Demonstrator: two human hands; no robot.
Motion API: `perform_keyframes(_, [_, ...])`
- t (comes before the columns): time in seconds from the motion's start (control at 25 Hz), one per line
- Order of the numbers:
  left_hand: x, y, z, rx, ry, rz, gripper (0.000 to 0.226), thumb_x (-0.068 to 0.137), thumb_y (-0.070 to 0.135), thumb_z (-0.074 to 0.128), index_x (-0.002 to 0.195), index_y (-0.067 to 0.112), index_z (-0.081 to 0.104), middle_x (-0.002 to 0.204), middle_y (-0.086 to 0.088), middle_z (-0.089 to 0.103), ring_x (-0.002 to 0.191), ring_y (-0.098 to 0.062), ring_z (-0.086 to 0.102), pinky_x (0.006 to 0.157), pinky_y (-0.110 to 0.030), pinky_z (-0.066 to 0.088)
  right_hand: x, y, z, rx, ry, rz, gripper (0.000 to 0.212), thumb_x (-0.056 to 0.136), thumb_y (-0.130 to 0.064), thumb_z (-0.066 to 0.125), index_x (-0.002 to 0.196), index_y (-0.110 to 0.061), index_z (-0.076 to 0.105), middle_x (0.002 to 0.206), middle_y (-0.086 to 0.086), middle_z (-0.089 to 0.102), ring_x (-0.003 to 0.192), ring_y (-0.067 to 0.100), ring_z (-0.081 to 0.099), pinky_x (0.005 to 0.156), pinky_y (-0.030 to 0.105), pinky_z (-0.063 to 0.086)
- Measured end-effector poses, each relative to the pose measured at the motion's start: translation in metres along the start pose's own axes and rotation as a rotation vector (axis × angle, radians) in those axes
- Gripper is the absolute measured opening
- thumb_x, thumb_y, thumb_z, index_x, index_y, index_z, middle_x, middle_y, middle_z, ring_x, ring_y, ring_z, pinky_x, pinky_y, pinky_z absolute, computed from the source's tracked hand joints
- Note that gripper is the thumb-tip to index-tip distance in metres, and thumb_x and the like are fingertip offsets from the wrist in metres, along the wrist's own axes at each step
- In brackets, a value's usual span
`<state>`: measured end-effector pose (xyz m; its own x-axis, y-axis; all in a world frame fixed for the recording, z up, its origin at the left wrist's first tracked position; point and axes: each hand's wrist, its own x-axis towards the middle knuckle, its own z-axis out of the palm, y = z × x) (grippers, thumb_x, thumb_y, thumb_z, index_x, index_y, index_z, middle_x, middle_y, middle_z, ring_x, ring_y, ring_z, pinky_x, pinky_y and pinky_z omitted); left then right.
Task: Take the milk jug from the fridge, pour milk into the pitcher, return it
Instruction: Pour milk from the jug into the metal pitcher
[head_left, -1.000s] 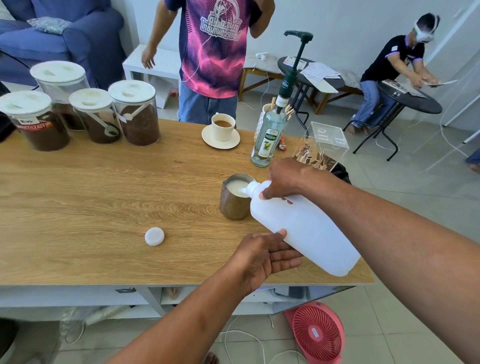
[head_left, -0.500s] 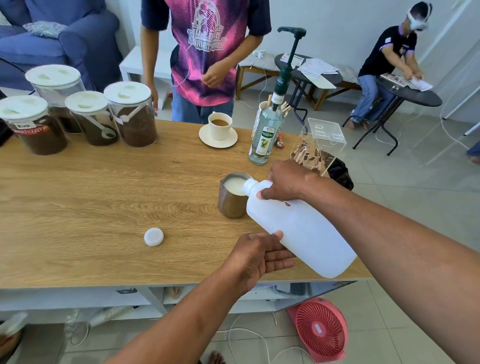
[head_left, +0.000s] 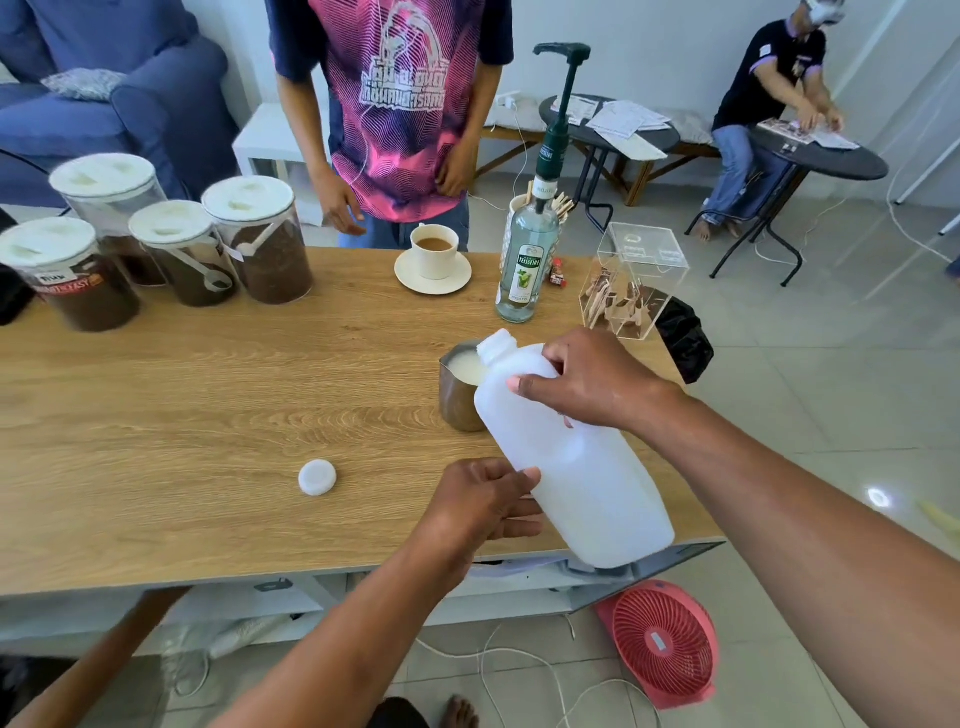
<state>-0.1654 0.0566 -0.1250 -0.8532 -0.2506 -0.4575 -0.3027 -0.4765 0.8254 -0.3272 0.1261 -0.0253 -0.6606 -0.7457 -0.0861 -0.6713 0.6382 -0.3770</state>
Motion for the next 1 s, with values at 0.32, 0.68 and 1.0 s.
perform_keyframes(0.32, [-0.003, 0.020, -0.023, 0.425, 0.122, 0.163, 0.017, 0.096, 0.019, 0.068, 0.111, 0.015, 0.077, 0.098, -0.003, 0.081, 0.097, -0.021, 0.077, 0.081, -0.041, 0.065, -0.033, 0.006, 0.009, 0.256, 0.151, 0.056, 0.056, 0.090, -0.053, 0.068, 0.078, 0.001, 0.065, 0.065, 0.003, 0.075, 0.063, 0.014, 0.070, 0.066, 0.037, 0.055])
perform_keyframes(0.68, [0.011, 0.023, -0.036, 0.687, 0.275, 0.351, 0.028, 0.092, 0.020, 0.072, 0.119, 0.025, 0.076, 0.110, 0.012, 0.079, 0.102, -0.003, 0.073, 0.093, -0.038, 0.060, -0.055, 0.018, 0.056, 0.505, 0.372, 0.052, 0.059, 0.088, -0.065, 0.056, 0.089, -0.007, 0.065, 0.080, 0.012, 0.074, 0.076, 0.030, 0.070, 0.064, 0.047, 0.055])
perform_keyframes(1.0, [0.012, 0.008, -0.027, 0.721, 0.286, 0.413, 0.038, 0.094, 0.019, 0.071, 0.131, 0.027, 0.069, 0.115, 0.018, 0.075, 0.107, 0.006, 0.069, 0.093, -0.020, 0.055, -0.070, 0.030, 0.079, 0.541, 0.497, 0.015, 0.038, 0.096, -0.051, 0.062, 0.091, -0.013, 0.062, 0.078, 0.006, 0.070, 0.070, 0.026, 0.066, 0.058, 0.043, 0.052])
